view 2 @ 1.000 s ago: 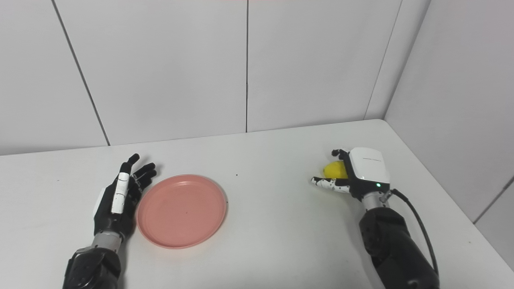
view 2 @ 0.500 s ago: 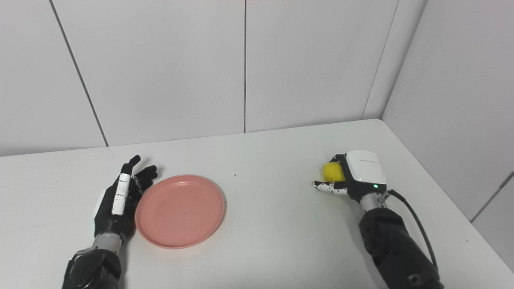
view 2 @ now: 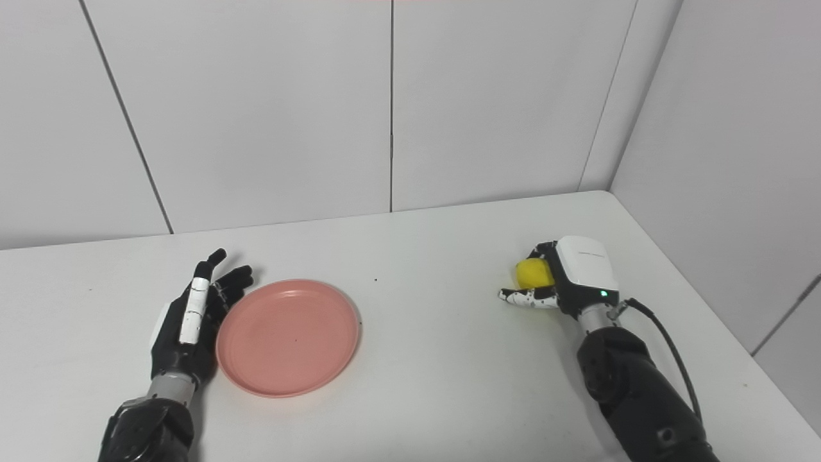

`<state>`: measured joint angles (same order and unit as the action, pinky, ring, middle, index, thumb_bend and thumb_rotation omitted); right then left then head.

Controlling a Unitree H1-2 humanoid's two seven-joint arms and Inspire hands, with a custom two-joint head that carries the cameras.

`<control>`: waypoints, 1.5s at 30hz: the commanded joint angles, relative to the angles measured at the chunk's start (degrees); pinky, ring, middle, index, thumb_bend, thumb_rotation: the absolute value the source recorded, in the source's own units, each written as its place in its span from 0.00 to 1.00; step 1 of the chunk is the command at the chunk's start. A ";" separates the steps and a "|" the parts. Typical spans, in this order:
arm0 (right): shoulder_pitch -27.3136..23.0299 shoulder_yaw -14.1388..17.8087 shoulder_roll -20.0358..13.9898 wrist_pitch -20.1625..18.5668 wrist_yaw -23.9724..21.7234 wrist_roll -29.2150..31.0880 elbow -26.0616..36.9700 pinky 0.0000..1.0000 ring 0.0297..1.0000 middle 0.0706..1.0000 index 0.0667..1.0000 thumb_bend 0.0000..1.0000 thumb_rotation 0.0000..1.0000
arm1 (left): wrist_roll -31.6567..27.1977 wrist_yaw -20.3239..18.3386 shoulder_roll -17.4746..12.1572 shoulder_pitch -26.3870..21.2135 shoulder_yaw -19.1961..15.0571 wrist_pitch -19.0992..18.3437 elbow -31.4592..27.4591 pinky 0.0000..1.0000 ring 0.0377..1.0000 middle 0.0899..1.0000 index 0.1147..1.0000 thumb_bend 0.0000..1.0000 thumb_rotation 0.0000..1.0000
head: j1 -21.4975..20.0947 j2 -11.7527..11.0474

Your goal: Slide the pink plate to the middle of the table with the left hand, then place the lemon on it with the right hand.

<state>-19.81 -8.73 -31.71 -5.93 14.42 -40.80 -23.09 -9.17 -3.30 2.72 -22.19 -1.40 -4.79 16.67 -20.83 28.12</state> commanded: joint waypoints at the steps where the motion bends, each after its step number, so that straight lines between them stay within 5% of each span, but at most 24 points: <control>1: 0.41 -0.97 -1.16 -0.18 -1.46 -0.99 0.01 0.19 0.23 0.25 0.27 0.65 0.33 | 0.73 0.26 0.29 -0.16 0.36 -0.78 -0.30 0.90 0.77 0.70 0.86 0.81 0.80 | 0.14 -0.02; 7: 0.53 -0.49 -1.27 -0.87 -2.25 -0.30 3.88 0.20 0.24 0.28 0.34 0.62 0.31 | 0.80 0.21 0.52 -0.34 0.12 -0.52 0.24 0.89 0.77 0.70 0.86 0.81 0.79 | 0.02 -0.18; 12: 0.36 0.17 -1.38 -1.92 -4.54 -0.50 9.28 0.15 0.18 0.21 0.21 0.64 0.23 | 0.78 0.22 0.80 -0.28 0.11 -0.41 0.18 0.89 0.77 0.70 0.86 0.80 0.79 | 0.18 -0.22; 17: 0.07 1.01 -1.32 -2.19 -6.96 -0.60 14.68 0.15 0.18 0.20 0.21 0.64 0.24 | 0.66 0.36 1.19 -0.25 0.01 -0.08 0.42 0.88 0.76 0.69 0.86 0.81 0.77 | 0.94 -0.19; 38: -1.05 2.30 -1.58 2.81 -11.38 0.46 26.33 0.14 0.16 0.18 0.21 0.64 0.28 | 5.35 4.50 5.26 0.29 2.12 1.96 0.14 0.80 0.73 0.66 0.84 0.77 0.78 | 12.37 -0.46; 45: -3.00 1.43 -0.37 1.56 -13.81 -0.35 27.95 0.14 0.16 0.19 0.21 0.64 0.30 | 5.20 5.35 6.60 0.26 2.07 2.42 0.67 0.80 0.73 0.66 0.84 0.77 0.75 | 15.56 -0.74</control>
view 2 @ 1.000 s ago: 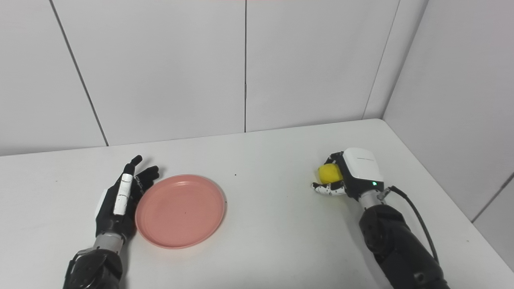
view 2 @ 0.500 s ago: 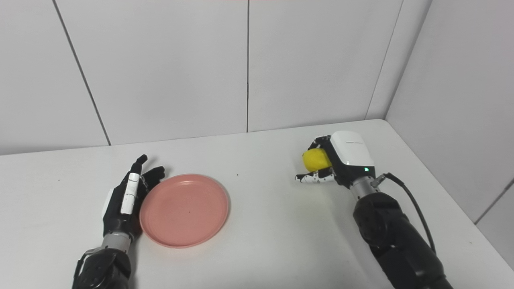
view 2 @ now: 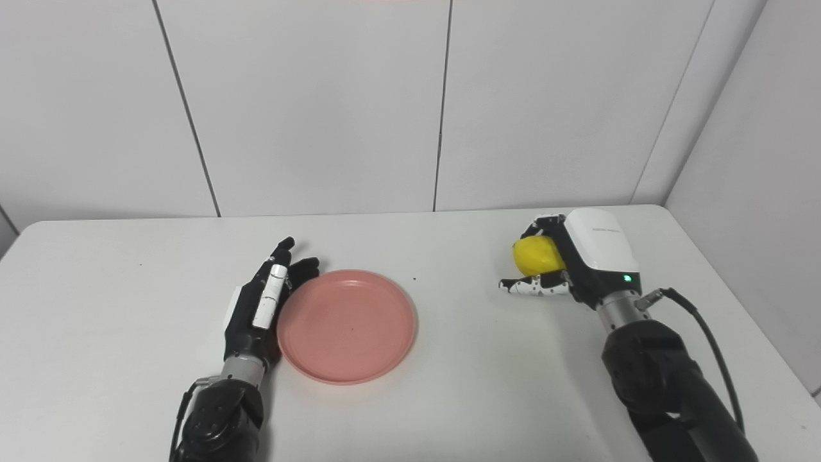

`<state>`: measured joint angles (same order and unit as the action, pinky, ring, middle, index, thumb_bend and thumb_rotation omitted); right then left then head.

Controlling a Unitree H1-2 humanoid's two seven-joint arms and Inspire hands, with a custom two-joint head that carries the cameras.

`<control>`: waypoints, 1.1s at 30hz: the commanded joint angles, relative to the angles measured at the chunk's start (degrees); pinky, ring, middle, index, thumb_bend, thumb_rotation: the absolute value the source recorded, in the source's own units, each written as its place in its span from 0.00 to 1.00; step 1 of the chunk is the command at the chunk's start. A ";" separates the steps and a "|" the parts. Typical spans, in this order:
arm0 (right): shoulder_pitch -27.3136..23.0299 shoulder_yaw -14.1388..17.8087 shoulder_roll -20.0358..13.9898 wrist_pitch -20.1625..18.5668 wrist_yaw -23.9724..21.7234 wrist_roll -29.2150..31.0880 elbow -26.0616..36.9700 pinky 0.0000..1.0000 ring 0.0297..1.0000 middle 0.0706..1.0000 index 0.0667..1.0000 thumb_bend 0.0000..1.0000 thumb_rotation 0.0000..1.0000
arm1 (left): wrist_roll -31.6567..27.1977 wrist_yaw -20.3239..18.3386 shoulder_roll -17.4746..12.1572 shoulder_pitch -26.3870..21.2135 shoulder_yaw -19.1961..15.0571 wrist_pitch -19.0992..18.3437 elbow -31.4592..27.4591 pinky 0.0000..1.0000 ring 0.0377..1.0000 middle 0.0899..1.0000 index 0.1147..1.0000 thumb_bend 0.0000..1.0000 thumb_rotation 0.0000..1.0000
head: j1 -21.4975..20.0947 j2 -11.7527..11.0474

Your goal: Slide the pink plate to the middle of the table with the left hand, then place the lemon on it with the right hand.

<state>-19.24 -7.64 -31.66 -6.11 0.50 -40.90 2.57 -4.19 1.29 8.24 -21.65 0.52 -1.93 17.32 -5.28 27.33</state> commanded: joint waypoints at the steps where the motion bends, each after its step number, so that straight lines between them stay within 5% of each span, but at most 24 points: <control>1: -4.03 0.12 -0.16 2.03 -0.09 -0.28 2.15 0.14 0.16 0.19 0.21 0.64 0.29 | 0.38 0.96 1.22 -0.23 0.17 -0.63 -0.13 0.80 0.73 0.66 0.84 0.78 0.75 | 0.54 0.02; 16: -9.04 -6.01 5.16 3.66 -3.38 -1.65 1.34 0.17 0.19 0.23 0.28 0.64 0.24 | 1.00 1.43 1.57 -0.18 0.16 0.03 0.56 0.76 0.72 0.66 0.84 0.80 0.76 | 0.98 -0.22; 33: -10.77 -9.51 11.32 4.32 -5.18 -2.87 -0.40 0.16 0.19 0.22 0.25 0.64 0.24 | 0.65 1.28 1.54 -0.16 -0.03 0.38 1.03 0.77 0.72 0.66 0.83 0.79 0.75 | 1.01 -0.30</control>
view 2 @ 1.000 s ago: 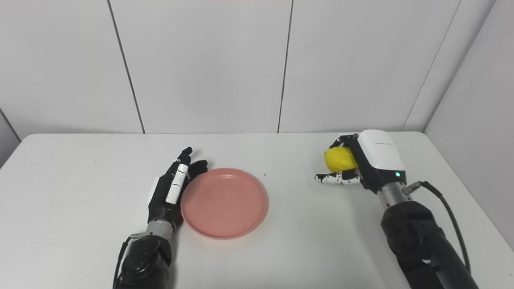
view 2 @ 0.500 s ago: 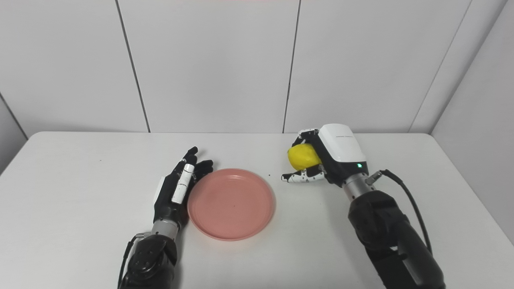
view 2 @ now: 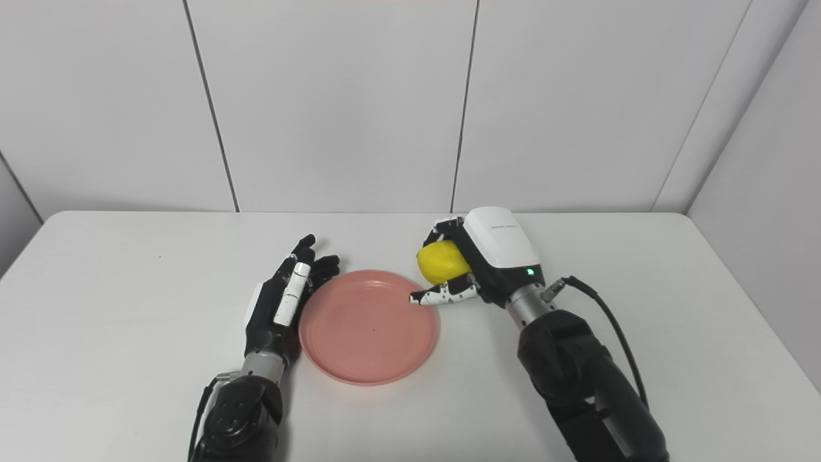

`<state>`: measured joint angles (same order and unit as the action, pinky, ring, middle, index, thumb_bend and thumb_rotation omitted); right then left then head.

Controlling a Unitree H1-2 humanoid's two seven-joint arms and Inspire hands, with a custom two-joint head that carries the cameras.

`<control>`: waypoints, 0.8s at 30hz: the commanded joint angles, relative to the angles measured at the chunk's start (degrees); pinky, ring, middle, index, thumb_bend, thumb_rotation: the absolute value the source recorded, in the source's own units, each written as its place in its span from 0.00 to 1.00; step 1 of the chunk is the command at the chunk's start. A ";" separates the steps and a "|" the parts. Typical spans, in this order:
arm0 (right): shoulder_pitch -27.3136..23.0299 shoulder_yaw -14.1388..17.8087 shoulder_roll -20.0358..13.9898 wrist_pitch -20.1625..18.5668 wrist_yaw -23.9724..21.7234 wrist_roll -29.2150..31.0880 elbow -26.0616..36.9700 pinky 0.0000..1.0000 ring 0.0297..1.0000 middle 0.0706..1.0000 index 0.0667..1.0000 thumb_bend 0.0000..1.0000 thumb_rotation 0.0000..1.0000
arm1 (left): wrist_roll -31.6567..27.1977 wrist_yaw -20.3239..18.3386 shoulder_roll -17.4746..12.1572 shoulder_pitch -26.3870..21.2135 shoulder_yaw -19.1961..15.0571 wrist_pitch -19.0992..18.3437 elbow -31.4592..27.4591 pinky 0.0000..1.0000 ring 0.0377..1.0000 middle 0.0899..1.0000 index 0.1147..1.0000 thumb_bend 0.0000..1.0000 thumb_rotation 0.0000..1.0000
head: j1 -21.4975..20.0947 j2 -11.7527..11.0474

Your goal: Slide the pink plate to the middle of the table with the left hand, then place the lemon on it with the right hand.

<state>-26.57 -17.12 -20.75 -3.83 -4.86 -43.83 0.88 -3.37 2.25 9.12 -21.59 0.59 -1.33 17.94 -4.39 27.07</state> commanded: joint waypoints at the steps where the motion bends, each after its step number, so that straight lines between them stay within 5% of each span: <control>1: -3.79 -0.37 0.88 1.97 -0.32 0.15 1.15 0.16 0.19 0.22 0.26 0.64 0.26 | -0.13 0.38 0.65 -0.24 -0.12 -0.35 0.33 0.76 0.72 0.66 0.83 0.80 0.75 | 0.12 -0.03; 8: -4.69 -2.36 3.20 2.85 -1.43 -0.04 0.63 0.18 0.21 0.25 0.32 0.62 0.25 | -0.28 0.47 0.63 -0.27 -0.38 -0.51 0.20 0.76 0.72 0.67 0.84 0.78 0.74 | 0.06 0.01; 24: -6.17 -6.54 6.48 3.94 -1.16 -1.98 -5.90 0.20 0.23 0.26 0.29 0.62 0.30 | 0.78 0.93 0.49 -0.82 -0.21 1.02 1.44 0.76 0.72 0.63 0.81 0.79 0.80 | 0.11 0.30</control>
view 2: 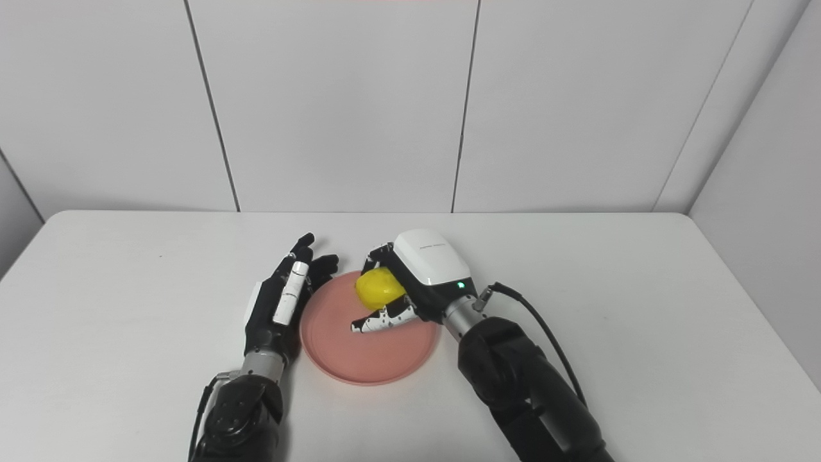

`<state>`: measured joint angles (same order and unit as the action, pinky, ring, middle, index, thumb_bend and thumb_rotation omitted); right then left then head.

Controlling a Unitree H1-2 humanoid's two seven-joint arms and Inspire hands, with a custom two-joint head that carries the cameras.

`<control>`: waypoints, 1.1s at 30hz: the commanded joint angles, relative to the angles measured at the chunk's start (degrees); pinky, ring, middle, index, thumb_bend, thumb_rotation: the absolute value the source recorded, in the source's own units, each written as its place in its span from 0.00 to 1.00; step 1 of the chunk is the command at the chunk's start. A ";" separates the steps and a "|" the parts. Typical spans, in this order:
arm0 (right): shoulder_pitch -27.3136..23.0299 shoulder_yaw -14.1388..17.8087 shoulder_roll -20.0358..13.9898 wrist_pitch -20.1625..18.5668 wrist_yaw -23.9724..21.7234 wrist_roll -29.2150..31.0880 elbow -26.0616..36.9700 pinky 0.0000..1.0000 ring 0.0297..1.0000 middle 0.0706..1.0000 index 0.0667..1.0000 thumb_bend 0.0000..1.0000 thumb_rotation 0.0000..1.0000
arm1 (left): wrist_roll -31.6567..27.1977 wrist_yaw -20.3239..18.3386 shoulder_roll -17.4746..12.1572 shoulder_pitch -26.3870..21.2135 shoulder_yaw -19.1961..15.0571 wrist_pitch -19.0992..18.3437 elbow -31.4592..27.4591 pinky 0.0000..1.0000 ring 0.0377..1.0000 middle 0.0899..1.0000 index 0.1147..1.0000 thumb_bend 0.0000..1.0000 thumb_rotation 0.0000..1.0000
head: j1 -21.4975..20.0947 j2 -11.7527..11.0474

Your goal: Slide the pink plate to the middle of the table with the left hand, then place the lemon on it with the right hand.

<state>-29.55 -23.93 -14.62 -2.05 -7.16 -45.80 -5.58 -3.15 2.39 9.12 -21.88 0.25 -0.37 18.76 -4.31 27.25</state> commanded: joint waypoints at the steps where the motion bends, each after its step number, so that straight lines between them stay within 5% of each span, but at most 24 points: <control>1: -3.28 0.22 0.55 2.09 1.04 0.04 0.11 0.20 0.22 0.26 0.28 0.62 0.28 | 0.84 0.94 0.47 -0.56 0.21 0.37 0.76 0.75 0.72 0.63 0.81 0.82 0.84 | 0.02 0.12; 4: -3.66 -0.21 1.12 1.73 0.46 -0.02 -1.55 0.19 0.22 0.25 0.26 0.62 0.25 | 1.35 1.12 0.39 -0.71 0.38 0.65 0.99 0.74 0.71 0.63 0.80 0.89 0.91 | 0.11 0.17; 18: -4.98 -1.88 1.21 2.64 0.20 -0.27 -6.31 0.21 0.24 0.27 0.29 0.64 0.24 | 1.52 1.31 0.43 -0.92 0.47 -0.34 0.54 0.81 0.73 0.66 0.81 0.88 0.91 | 0.15 0.14; 23: -5.02 -2.08 0.76 2.87 0.90 -1.27 -6.36 0.23 0.26 0.30 0.31 0.66 0.35 | 1.40 1.21 0.36 -0.96 0.51 -0.79 0.22 0.84 0.73 0.66 0.81 0.88 0.91 | 0.16 0.21; 27: -4.96 -1.92 0.35 2.30 0.86 -2.18 -5.67 0.31 0.36 0.41 0.45 0.74 0.56 | 0.73 0.98 0.49 -1.03 0.24 -1.10 0.18 0.84 0.73 0.66 0.81 0.88 0.90 | 0.17 0.09; 33: -4.79 -1.61 -0.19 2.60 0.82 -2.55 -4.89 0.43 0.51 0.57 0.59 0.84 0.69 | 1.20 1.15 0.41 -1.02 0.44 -1.08 0.18 0.84 0.73 0.67 0.81 0.89 0.90 | 0.11 0.06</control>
<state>-31.51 -26.28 -14.38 -1.46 -7.97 -48.25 -12.71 -2.09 3.19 9.09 -21.93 0.64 0.07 18.98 -4.22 27.25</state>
